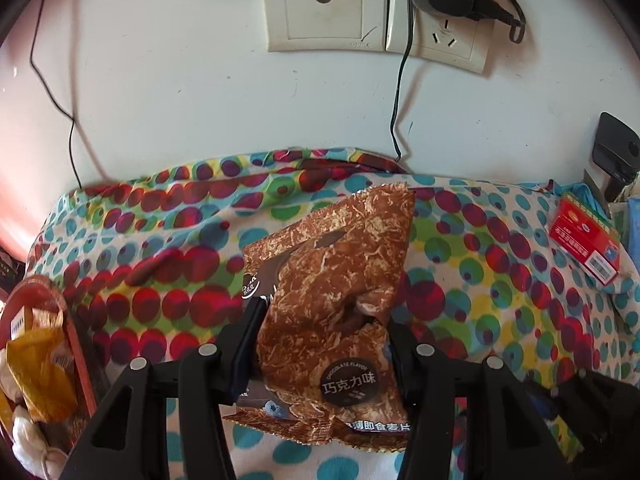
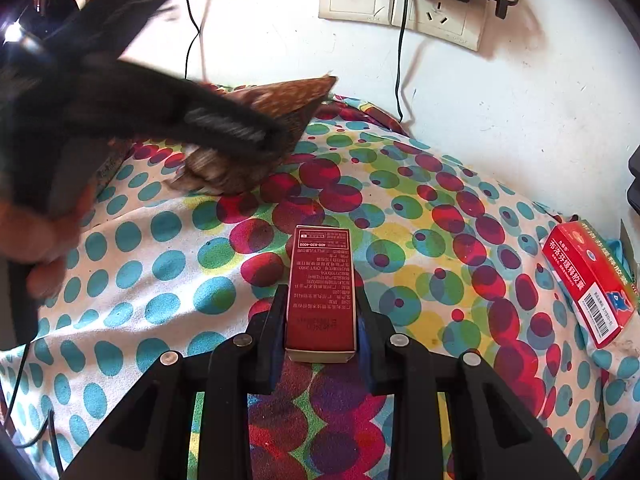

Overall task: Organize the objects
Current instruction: 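Grasp the brown chocolate-flavour bag with the left tool while the right tool holds the red box, then carry the brown bag into the red tray and open the left tool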

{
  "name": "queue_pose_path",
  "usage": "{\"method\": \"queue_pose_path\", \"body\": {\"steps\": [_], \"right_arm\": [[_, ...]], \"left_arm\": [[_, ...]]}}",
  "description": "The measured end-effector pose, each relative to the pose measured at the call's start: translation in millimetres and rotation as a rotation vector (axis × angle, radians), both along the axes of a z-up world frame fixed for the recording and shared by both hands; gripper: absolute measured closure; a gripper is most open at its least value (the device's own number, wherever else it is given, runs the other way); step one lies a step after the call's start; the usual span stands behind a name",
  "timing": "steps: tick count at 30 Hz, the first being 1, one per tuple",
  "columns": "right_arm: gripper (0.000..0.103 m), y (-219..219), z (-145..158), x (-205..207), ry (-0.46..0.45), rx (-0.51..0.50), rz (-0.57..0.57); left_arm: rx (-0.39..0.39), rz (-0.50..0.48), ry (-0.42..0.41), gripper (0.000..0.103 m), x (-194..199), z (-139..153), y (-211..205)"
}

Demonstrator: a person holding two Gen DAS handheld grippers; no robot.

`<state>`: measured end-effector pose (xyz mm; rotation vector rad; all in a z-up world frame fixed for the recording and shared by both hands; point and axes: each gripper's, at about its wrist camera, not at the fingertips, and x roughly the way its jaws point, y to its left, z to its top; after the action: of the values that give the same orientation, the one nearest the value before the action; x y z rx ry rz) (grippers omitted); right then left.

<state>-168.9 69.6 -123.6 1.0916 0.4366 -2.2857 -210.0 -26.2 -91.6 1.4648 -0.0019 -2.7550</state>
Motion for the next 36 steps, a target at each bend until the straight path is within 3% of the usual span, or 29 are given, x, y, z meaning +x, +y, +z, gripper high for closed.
{"method": "queue_pose_path", "body": {"steps": [14,36], "right_arm": [[0.075,-2.4,0.4,-0.9,0.003,0.000,-0.005],[0.075,-2.5,-1.5,-2.2,0.000,-0.005,-0.006]], "left_arm": [[0.036,-0.012,0.022,0.050,74.6,9.8,3.5],[0.005,-0.001,0.083,0.050,159.3,29.6,-0.9]]}}
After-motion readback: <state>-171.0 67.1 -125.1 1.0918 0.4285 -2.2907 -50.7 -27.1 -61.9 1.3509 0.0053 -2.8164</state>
